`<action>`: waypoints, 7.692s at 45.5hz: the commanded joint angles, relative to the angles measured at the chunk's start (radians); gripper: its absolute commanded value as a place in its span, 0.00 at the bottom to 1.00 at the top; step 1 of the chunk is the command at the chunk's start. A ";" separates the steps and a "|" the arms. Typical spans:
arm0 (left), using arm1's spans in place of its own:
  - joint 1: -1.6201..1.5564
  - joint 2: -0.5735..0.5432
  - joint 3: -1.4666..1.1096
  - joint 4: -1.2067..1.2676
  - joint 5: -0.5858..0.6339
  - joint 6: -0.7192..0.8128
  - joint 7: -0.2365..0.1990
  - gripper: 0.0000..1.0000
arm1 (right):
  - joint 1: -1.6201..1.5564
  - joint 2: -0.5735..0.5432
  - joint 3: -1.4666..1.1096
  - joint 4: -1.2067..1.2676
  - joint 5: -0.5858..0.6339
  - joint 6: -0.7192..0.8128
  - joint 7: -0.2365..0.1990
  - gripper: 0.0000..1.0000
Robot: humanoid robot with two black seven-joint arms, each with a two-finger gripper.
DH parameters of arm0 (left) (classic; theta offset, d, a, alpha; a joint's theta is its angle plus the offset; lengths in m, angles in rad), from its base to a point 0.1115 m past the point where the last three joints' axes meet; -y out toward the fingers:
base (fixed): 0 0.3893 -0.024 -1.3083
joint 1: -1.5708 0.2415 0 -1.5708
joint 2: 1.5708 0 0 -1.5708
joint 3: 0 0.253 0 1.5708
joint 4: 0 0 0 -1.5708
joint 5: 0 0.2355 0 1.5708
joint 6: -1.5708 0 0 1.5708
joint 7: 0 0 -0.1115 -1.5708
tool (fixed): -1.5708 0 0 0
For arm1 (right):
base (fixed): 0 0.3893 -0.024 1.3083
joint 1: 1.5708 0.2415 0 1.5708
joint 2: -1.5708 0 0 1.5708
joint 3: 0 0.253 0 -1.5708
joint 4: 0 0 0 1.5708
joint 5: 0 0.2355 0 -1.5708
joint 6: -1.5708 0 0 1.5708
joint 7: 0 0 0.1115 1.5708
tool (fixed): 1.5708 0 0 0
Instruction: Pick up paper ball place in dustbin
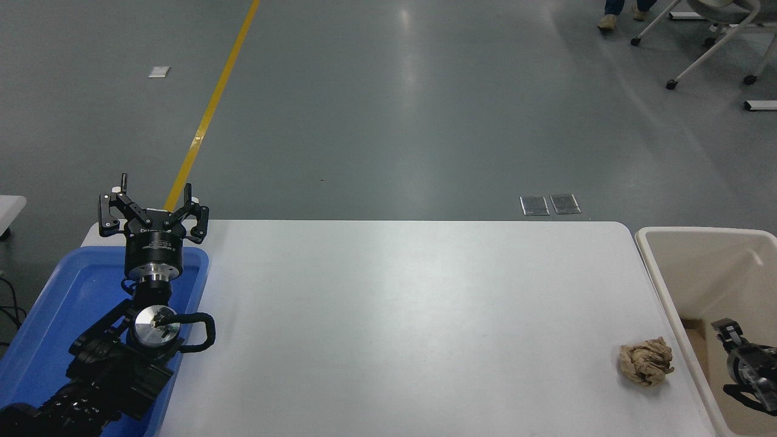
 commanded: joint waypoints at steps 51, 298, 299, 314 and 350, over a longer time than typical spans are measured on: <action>0.000 0.001 -0.001 0.003 0.000 0.003 0.000 0.99 | 0.314 -0.178 -0.304 0.371 -0.004 0.039 0.022 1.00; 0.000 0.002 0.001 0.000 0.003 0.000 0.003 0.99 | 2.015 -0.302 -1.131 1.522 -0.230 0.771 0.143 0.00; 0.000 0.002 0.001 0.000 0.003 0.000 0.003 0.99 | 1.988 -0.302 -1.131 1.509 -0.230 0.771 0.143 0.00; 0.000 0.002 0.001 0.001 0.003 0.000 0.003 0.99 | 1.459 -0.339 -1.113 1.250 -0.210 0.397 0.138 0.00; 0.000 0.001 -0.001 0.001 0.000 0.000 0.002 0.99 | 0.103 -0.123 -0.373 0.098 0.042 0.073 0.134 0.00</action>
